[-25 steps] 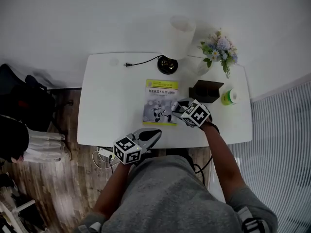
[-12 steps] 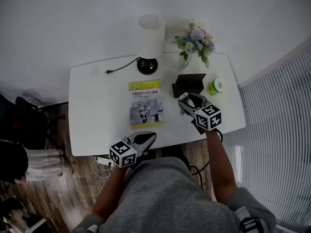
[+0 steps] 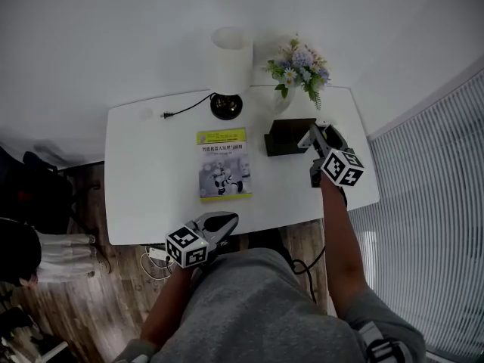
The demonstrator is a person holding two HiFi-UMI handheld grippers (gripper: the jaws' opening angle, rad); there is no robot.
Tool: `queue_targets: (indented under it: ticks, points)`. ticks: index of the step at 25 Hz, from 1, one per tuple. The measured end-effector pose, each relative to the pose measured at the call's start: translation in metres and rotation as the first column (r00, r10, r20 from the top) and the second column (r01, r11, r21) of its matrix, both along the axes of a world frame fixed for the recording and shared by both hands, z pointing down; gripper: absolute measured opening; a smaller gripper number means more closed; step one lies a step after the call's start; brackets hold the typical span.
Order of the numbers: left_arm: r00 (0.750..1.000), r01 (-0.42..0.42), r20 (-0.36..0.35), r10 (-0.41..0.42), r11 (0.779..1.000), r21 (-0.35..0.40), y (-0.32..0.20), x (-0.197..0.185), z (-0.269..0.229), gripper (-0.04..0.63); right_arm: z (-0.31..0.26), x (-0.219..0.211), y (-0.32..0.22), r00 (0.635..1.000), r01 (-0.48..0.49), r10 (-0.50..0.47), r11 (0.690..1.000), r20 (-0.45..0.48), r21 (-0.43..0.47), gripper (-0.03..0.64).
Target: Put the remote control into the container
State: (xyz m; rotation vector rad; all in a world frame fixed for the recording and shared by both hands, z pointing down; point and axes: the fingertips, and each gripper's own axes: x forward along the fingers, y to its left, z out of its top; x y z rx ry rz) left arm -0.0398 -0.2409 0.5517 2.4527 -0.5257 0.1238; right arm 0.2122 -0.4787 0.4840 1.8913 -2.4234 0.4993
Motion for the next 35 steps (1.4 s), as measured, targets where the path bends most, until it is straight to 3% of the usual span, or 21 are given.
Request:
queue_targets:
  ticks: [5,16,24,35]
  points:
    - [1.0,0.03,0.01,-0.03,1.0,-0.01,0.0,-0.007,0.0,-0.005,0.002,0.011,-0.025,0.999,-0.048,0.049,0.998,-0.004,0.026,0.221]
    - [0.995,0.088,0.046,-0.086,0.995,-0.051,-0.008,-0.024,0.008,-0.005,0.039,-0.003,-0.046,0.995,0.0,0.001,1.0,-0.099,0.008,0.221]
    - [0.996,0.065,0.064,-0.061,0.996,-0.058,-0.019,-0.018,0.008,-0.005,0.064,0.011,-0.051,0.993,-0.064,0.062,0.998,-0.105,-0.016,0.221]
    - [0.996,0.003,0.092,0.003,0.998,-0.068,-0.027,-0.002,0.011,-0.005,0.113,0.003,-0.042,0.987,-0.044,0.028,0.994,-0.16,-0.102,0.221]
